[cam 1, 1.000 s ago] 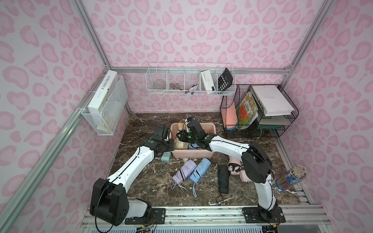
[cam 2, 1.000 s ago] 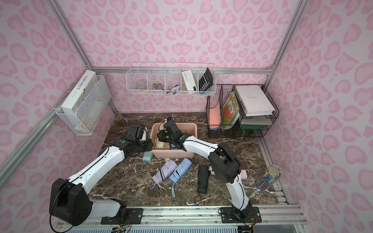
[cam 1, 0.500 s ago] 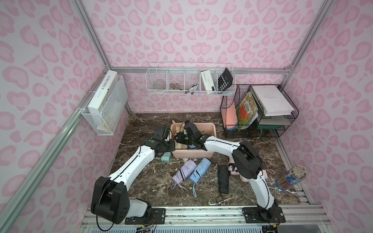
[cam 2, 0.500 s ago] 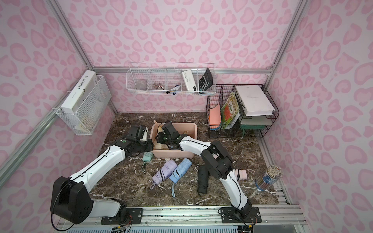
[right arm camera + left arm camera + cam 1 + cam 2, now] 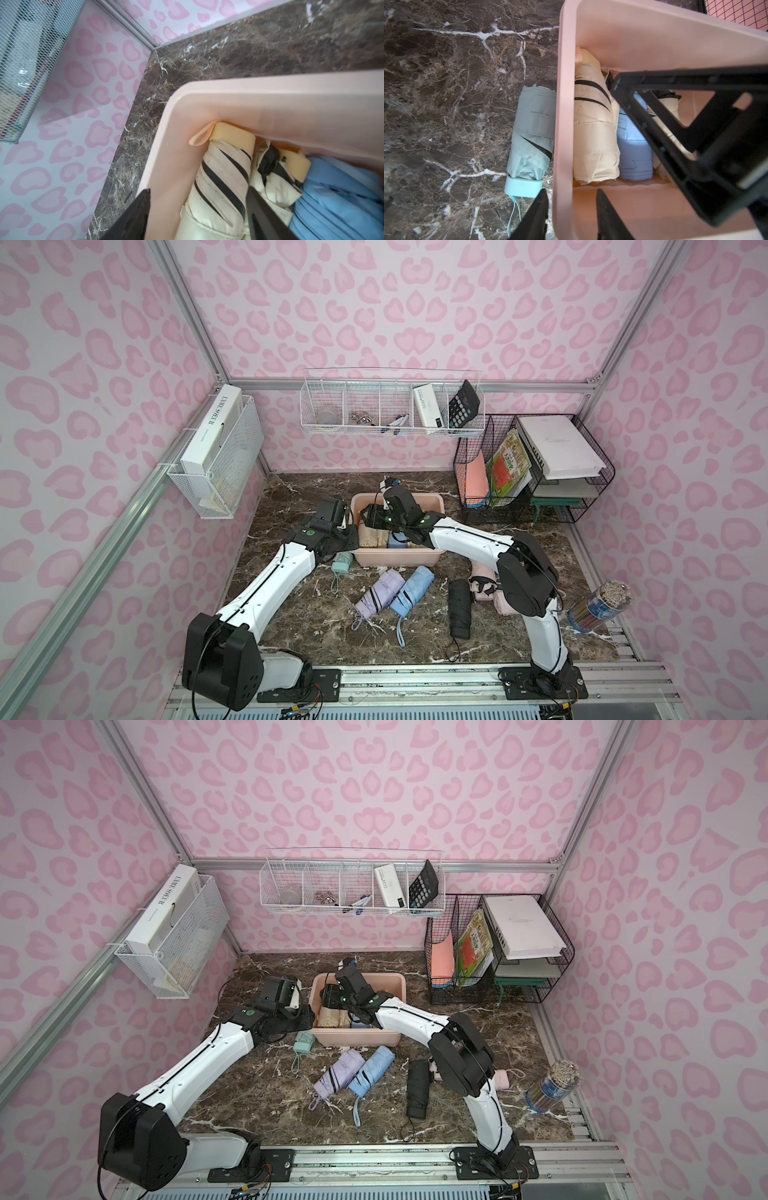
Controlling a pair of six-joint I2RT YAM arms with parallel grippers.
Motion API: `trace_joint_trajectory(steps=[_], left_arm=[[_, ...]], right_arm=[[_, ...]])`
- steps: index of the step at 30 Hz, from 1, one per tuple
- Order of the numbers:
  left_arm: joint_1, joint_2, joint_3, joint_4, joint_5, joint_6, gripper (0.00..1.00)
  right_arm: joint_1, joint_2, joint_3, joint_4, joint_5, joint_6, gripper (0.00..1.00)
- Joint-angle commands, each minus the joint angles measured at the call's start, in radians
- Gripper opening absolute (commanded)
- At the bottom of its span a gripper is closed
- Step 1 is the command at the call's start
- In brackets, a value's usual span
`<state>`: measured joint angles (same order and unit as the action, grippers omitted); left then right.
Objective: Put the umbrella into the storage box
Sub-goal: Place the umbrella in the storage box.
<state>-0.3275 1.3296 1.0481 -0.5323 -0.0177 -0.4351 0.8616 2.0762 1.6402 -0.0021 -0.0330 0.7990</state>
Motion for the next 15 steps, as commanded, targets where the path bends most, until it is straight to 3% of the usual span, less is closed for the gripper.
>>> trace_joint_trajectory(steps=[1,7,15], left_arm=[[0.001,-0.012,0.005,0.002,-0.014,-0.007,0.39],[0.000,-0.019,-0.004,0.000,-0.018,-0.014,0.37],[0.000,-0.011,-0.013,0.003,-0.007,-0.022,0.32]], right_arm=[[0.015,-0.016,-0.022,-0.028,0.002,-0.058,0.51],[0.025,0.012,-0.053,-0.018,-0.068,-0.041,0.30],[0.023,0.151,0.053,-0.083,-0.074,-0.056,0.20]])
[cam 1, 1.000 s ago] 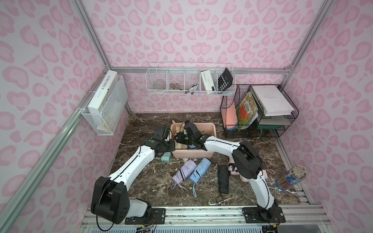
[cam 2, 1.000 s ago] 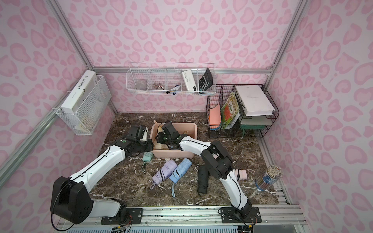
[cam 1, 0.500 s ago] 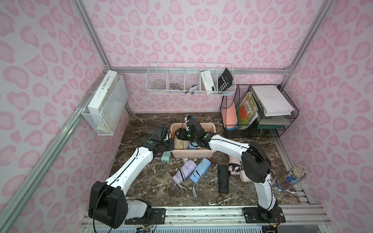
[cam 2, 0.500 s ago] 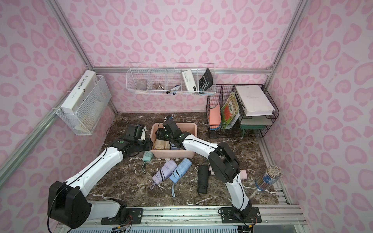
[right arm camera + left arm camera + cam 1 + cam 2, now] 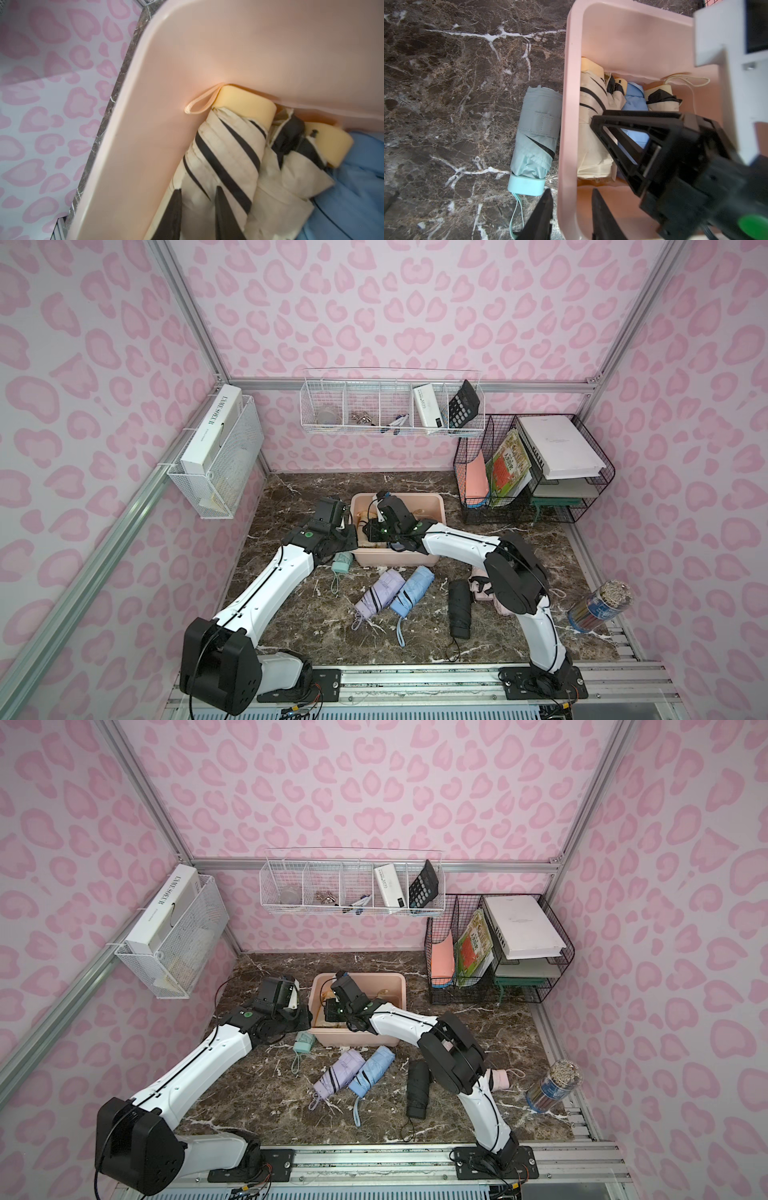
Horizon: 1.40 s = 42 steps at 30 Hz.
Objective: Put the umbrella into the storage box
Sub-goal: Place the umbrella in the storage box.
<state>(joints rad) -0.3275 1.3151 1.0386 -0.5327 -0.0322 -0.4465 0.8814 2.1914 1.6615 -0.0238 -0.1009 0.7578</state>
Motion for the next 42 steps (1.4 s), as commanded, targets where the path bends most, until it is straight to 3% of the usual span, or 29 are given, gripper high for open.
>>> trace_joint_trajectory(steps=[1,4,9,16,22,25,34,37,42], left_arm=[[0.000,0.002,-0.003,0.003,0.008,-0.012,0.32],[0.001,-0.004,-0.005,0.004,0.008,-0.018,0.31],[0.001,-0.034,0.008,-0.006,-0.008,-0.023,0.33],[0.000,-0.134,0.082,-0.053,-0.083,-0.062,0.53],[0.006,-0.243,0.065,-0.084,-0.235,-0.121,0.64],[0.025,-0.256,0.053,-0.166,-0.253,-0.181,0.67],[0.081,-0.184,-0.001,-0.341,-0.138,-0.259,0.69],[0.081,-0.194,-0.037,-0.348,-0.086,-0.309,0.69],[0.081,-0.246,-0.117,-0.324,-0.042,-0.409,0.69]], right_arm=[[0.001,0.053,0.044,-0.081,0.004,-0.016,0.19],[-0.008,0.094,0.104,-0.166,0.007,-0.022,0.18],[-0.002,0.064,0.110,-0.144,0.018,-0.054,0.26],[0.000,-0.109,0.053,-0.044,0.021,-0.097,0.46],[0.001,-0.298,-0.103,0.009,0.075,-0.169,0.53],[-0.001,-0.384,-0.197,0.021,0.118,-0.197,0.54],[-0.004,-0.602,-0.466,0.046,0.219,-0.239,0.57],[0.001,-0.675,-0.548,0.082,0.178,-0.365,0.61],[0.055,-0.777,-0.665,0.100,0.022,-0.781,0.67]])
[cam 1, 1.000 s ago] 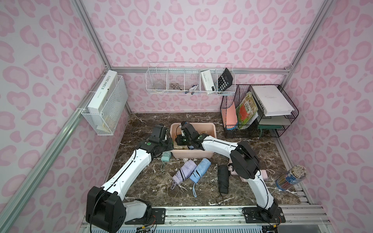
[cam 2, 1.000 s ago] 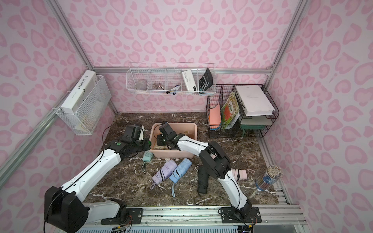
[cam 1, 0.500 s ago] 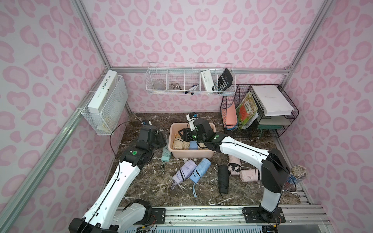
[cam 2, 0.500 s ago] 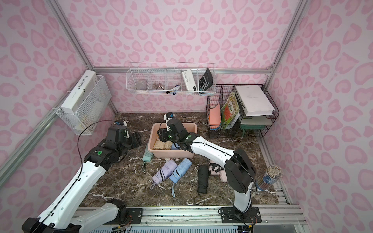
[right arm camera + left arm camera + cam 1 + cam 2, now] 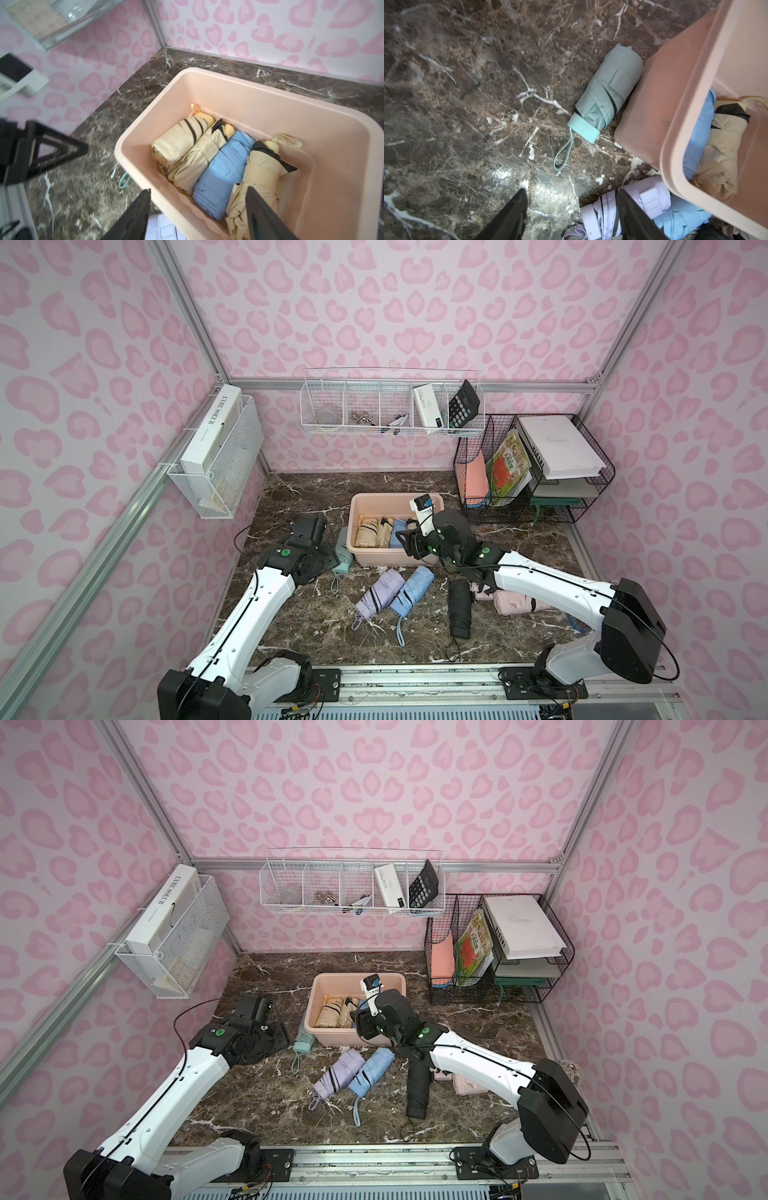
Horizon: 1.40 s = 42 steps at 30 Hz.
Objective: Put the umbrella into the storage box
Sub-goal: Place the umbrella in the storage box, then pick up the umbrella from the center of the board.
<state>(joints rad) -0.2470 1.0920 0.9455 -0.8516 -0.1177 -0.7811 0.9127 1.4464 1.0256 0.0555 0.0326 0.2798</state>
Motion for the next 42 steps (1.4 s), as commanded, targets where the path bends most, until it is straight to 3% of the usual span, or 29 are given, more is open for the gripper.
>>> trace_joint_trajectory(steps=[1,7,10,15,18,33,42], left_arm=[[0.000,-0.034,-0.037,-0.001,0.047,-0.087,0.69],[0.001,-0.114,-0.111,0.034,0.056,-0.109,0.70],[0.001,-0.142,-0.129,0.040,0.052,-0.109,0.70],[0.000,-0.183,-0.145,0.035,0.042,-0.118,0.70],[0.000,-0.214,-0.161,0.033,0.032,-0.125,0.70],[0.000,-0.286,-0.172,0.013,-0.001,-0.138,0.70],[0.001,-0.312,-0.173,0.010,-0.001,-0.158,0.70]], right_arm=[[0.037,-0.039,-0.031,-0.010,-0.137,-0.369,0.68],[0.124,-0.030,-0.045,-0.274,-0.251,-0.818,0.73],[0.163,-0.007,-0.050,-0.396,-0.190,-1.028,0.76],[0.172,0.077,-0.069,-0.483,-0.016,-1.215,0.77],[0.162,0.115,-0.068,-0.463,0.046,-1.252,0.78],[0.101,0.294,0.023,-0.418,0.069,-1.298,0.78],[0.084,0.360,0.047,-0.492,0.019,-1.303,0.69]])
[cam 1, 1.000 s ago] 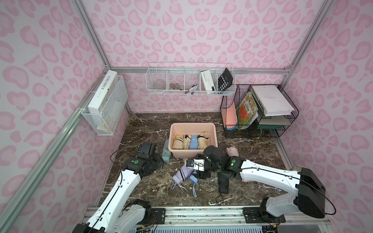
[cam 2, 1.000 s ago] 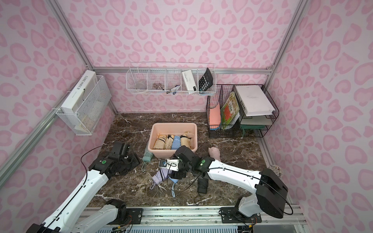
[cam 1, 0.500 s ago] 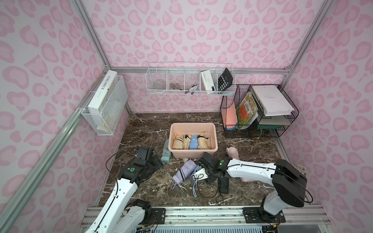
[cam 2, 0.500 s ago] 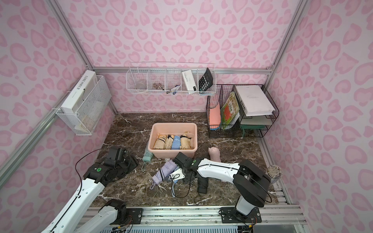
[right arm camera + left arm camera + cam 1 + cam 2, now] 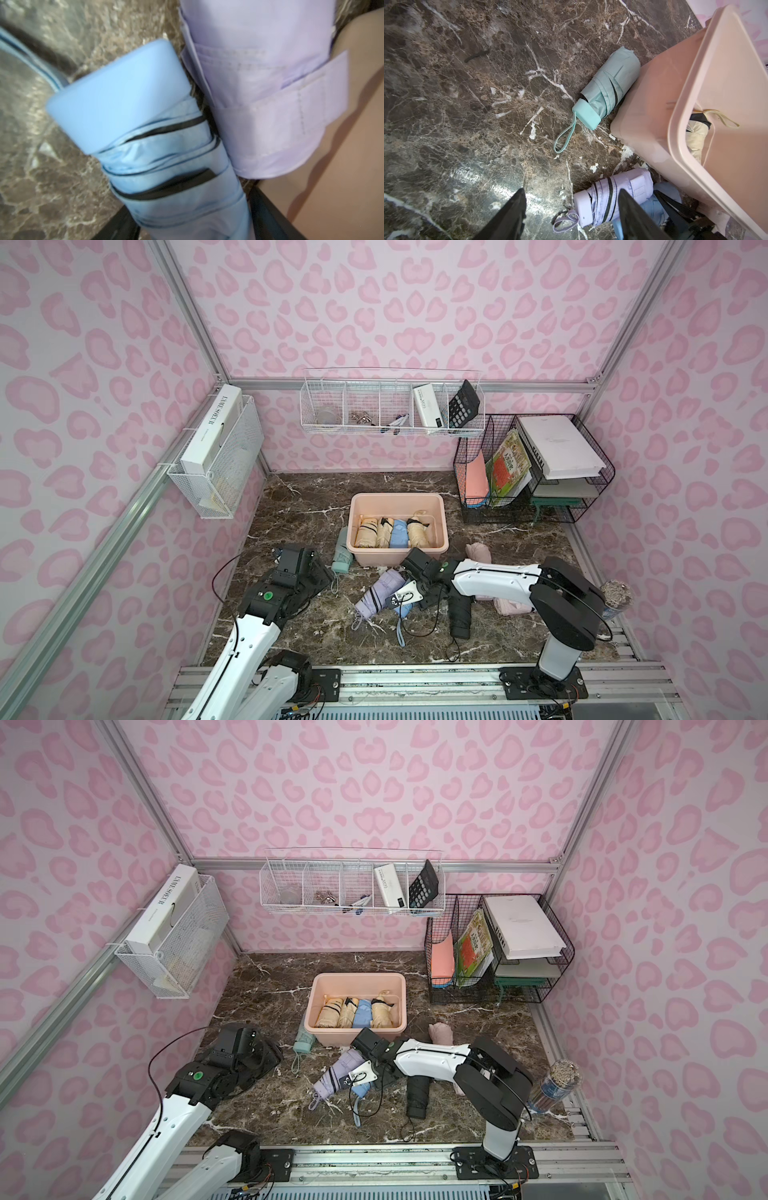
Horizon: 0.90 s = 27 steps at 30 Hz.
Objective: Put the umbrella into the storage box
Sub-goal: Pick up the umbrella from the center of the board.
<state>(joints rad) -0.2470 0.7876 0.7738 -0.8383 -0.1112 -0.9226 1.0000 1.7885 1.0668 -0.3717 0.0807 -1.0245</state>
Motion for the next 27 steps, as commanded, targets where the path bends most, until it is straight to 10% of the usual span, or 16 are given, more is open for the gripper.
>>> trace_joint_trajectory(steps=[1,15,27], left_arm=[[0.001,-0.012,0.000,-0.003,-0.006,-0.016,0.70],[0.000,-0.081,0.022,0.051,-0.065,-0.001,0.67],[0.000,-0.189,-0.115,0.185,-0.073,-0.057,0.64]], right_arm=[[-0.006,0.019,0.008,-0.083,-0.038,0.003,0.68],[0.088,0.040,0.030,-0.283,-0.254,0.210,0.52],[0.130,0.088,-0.051,-0.097,-0.175,0.332,0.27]])
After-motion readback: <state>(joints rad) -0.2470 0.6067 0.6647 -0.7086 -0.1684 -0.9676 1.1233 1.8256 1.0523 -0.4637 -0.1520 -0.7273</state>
